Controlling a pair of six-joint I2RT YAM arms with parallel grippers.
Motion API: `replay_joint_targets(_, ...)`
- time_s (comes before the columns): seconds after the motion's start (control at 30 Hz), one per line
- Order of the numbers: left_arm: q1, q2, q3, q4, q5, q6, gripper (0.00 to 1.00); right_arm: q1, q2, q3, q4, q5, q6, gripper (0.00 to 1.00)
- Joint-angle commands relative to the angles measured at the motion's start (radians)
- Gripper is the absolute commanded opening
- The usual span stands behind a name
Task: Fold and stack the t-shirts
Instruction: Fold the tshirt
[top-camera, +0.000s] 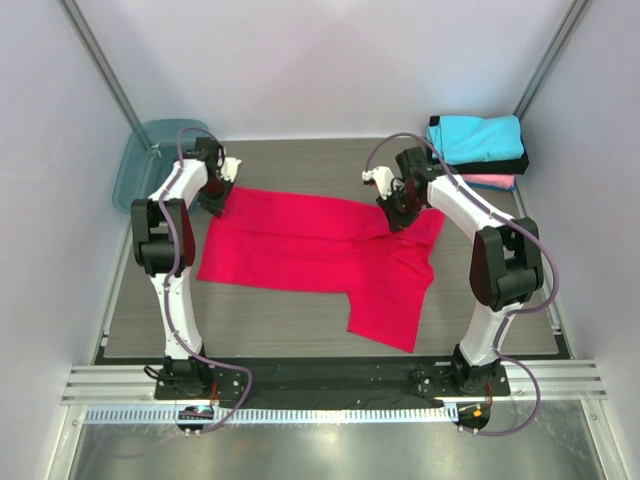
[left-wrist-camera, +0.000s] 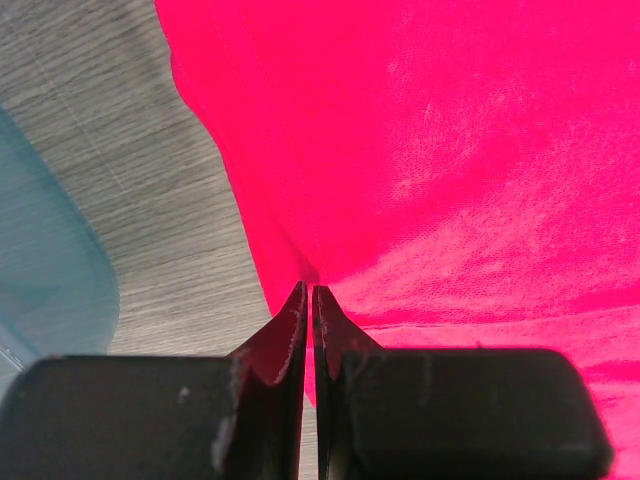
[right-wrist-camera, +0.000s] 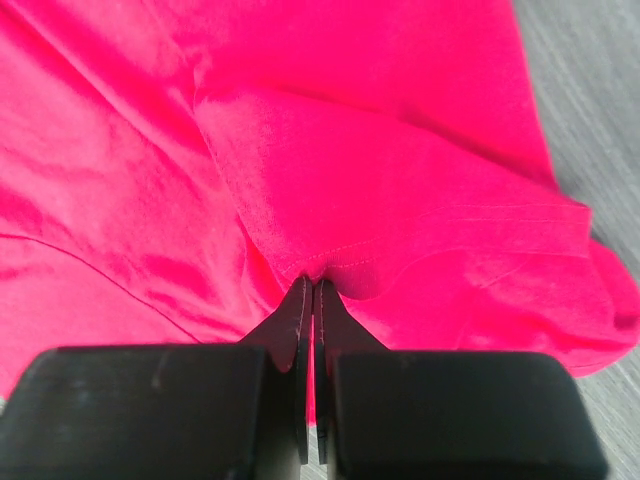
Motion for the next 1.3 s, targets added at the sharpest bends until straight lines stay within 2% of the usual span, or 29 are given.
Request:
replay_joint_targets(0.0, -0.003, 0.004, 0.030, -0.007, 0.019, -0.002, 0.05, -0.001, -0.007, 0.054, 0.007, 0.005, 0.013, 0.01)
replay_joint_targets(0.23, -0.003, 0.001, 0.033, -0.009, 0.022, 0.004, 0.04, 0.010, -0.077, 0.070, -0.094, -0.058, 0.054, 0.01)
replay_joint_targets(0.63, -0.001, -0.005, 0.034, -0.007, 0.036, 0.001, 0.05, 0.145, -0.226, -0.125, -0.119, -0.095, 0.209, 0.01)
replay_joint_targets(1.03, -0.001, 0.018, 0.074, -0.010, 0.048, -0.008, 0.05, 0.171, -0.170, 0.025, -0.134, -0.097, 0.240, 0.01)
replay_joint_targets(1.27, 0.000, 0.032, 0.071, -0.019, 0.062, -0.001, 0.06, 0.177, -0.093, 0.155, -0.232, -0.037, 0.220, 0.01)
